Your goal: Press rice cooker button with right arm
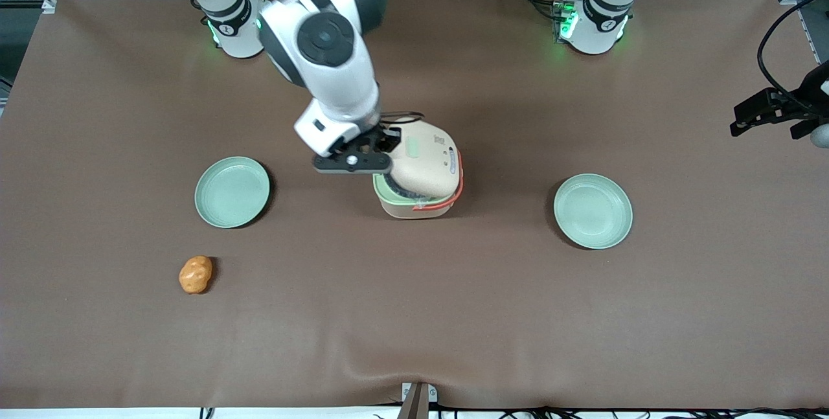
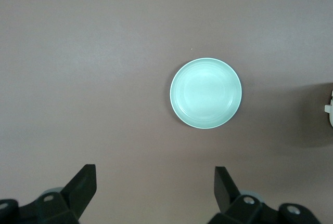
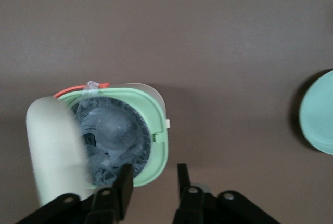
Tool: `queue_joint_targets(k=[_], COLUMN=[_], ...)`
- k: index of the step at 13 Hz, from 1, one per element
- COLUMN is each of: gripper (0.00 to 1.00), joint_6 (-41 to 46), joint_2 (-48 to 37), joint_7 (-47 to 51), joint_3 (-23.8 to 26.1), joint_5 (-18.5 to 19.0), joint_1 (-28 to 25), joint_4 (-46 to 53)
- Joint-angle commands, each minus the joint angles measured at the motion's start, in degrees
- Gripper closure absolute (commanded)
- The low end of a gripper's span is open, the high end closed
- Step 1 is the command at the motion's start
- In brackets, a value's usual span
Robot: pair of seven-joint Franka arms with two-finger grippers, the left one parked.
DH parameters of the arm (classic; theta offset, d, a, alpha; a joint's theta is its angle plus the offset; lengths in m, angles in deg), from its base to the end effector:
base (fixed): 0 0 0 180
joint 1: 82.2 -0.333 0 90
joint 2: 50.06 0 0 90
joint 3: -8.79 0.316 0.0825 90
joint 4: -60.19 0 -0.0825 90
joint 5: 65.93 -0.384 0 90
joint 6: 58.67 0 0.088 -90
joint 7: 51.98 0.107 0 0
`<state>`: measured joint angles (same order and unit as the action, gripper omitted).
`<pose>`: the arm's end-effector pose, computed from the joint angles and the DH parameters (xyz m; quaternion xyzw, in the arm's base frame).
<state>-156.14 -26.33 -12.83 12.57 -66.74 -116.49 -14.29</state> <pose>0.5405 0.4143 0.5083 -0.9997 0.0131 0.0174 0.0121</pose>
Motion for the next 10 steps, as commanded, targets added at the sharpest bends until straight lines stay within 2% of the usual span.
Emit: queue_joint_targets(k=[1,3,7,10], gripper=[0.21,0.00,0.00,0.00], joint_6=[5.60,7.19,13.78,18.70], joint_2=[-2.88,-6.30,-11.23,-13.96], joint_7=[-4.33,-4.96,-9.96,-12.51], joint_3=[0.61,0.61,0.35,0.44], joint_5=[0.46,0.28,1.07,1.16], joint_1=[2.55,4.13,7.39,11.86], joint_4=[2.76,2.76,2.76,2.76])
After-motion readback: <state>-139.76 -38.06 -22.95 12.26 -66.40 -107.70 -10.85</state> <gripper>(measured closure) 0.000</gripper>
